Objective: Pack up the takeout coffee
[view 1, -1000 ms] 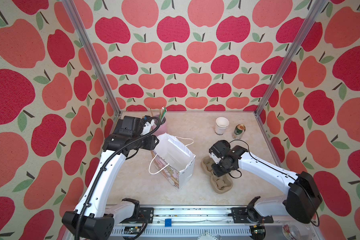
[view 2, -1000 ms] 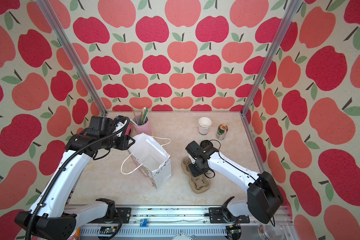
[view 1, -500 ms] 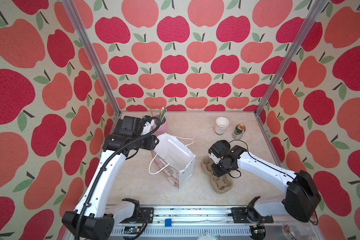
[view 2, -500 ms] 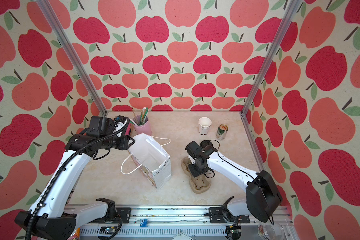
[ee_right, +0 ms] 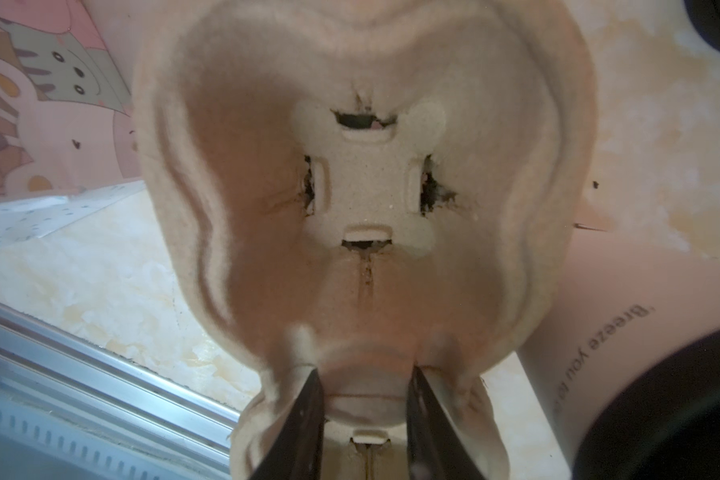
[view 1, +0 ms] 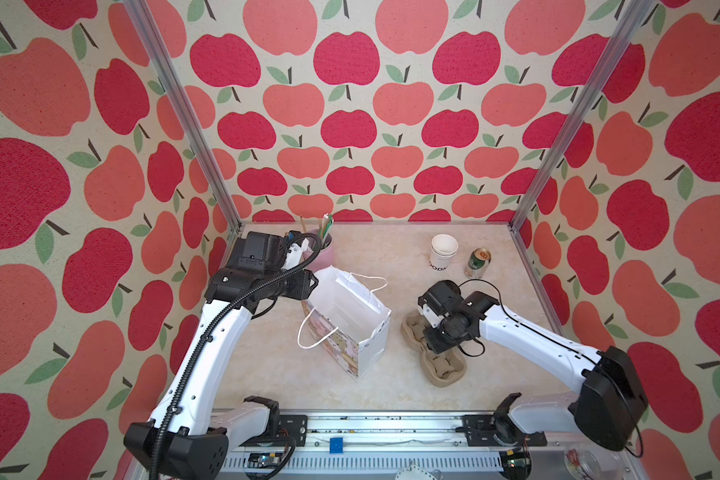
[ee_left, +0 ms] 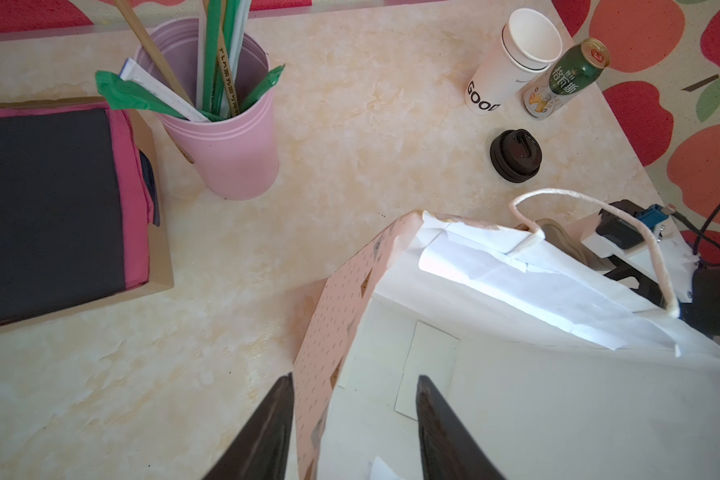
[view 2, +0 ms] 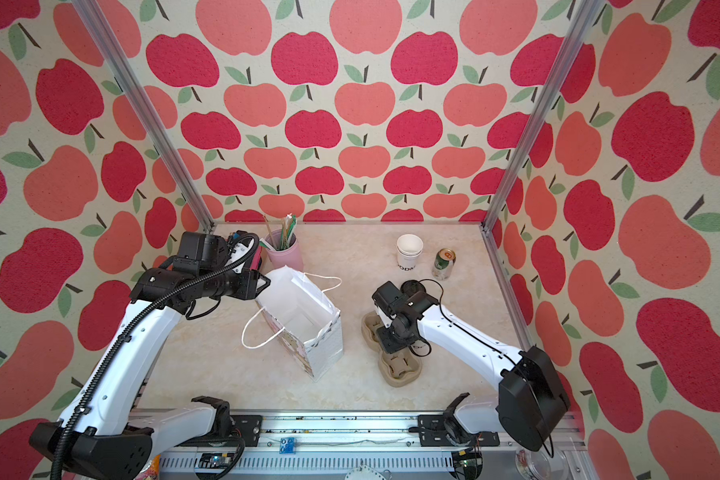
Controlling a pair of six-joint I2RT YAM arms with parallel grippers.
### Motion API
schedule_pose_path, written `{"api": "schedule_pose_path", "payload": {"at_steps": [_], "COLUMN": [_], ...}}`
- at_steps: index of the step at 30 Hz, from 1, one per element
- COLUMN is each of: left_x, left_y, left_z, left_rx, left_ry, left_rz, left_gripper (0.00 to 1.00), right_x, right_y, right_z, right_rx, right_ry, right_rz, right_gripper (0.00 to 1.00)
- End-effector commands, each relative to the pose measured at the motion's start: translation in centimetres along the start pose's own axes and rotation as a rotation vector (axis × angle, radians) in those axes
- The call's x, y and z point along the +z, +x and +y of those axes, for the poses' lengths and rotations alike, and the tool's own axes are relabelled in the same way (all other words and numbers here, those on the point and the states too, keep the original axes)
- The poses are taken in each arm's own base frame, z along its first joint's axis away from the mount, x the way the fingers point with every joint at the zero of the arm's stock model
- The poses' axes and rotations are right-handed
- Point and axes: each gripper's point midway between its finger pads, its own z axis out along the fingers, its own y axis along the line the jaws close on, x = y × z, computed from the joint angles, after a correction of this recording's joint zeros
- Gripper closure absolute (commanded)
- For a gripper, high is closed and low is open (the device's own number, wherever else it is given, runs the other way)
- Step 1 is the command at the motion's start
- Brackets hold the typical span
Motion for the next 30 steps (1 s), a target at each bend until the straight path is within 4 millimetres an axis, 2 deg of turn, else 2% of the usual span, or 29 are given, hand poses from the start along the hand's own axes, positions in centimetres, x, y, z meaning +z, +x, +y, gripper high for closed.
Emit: {"api": "schedule_pose_path", "payload": {"at_steps": [1,7,10,19,22,25,30], "left_x": [0.1,0.2,0.2,0.1,0.2,0.2,0.1], "left_y": [0.0,0.2,0.3,0.4,0.3,0.3,0.2], "left_z": [-0.3,-0.3,-0.3,-0.2,-0.2,-0.2,-0.2], "left_rx": [0.000,-0.003,-0.003,-0.001,-0.001,-0.003,-0.003], "left_ry": [0.016,0.017,0.016,0.012,0.013,0.012,0.010], "left_rz": [-0.008,-0.005,-0.004,-0.009,-0.008,-0.010,-0.012], "left_gripper": [0.50,0.50,0.50,0.50,0.50,0.50,0.50], "right_x": [-0.5,0.9,0.9,-2.9,-3.8,-4.2,-3.9], "right_y": [0.4,1.3,1.2,-0.3,0.0,0.8,2.6], "right_z": [0.8,0.8,0.7,0.9,1.0,1.7,2.9], "right_rx": [-0.007,-0.009,-0.005,-0.049,-0.087,-0.120,-0.161], "right_ry": [-0.047,-0.046,-0.041,-0.029,0.006,0.010,0.013], "right_rz": [0.025,0.098,0.103,-0.037,-0.057,-0.052,-0.012], "right_gripper": [0.69,0.65,0.61,0.43,0.42,0.45,0.46]}}
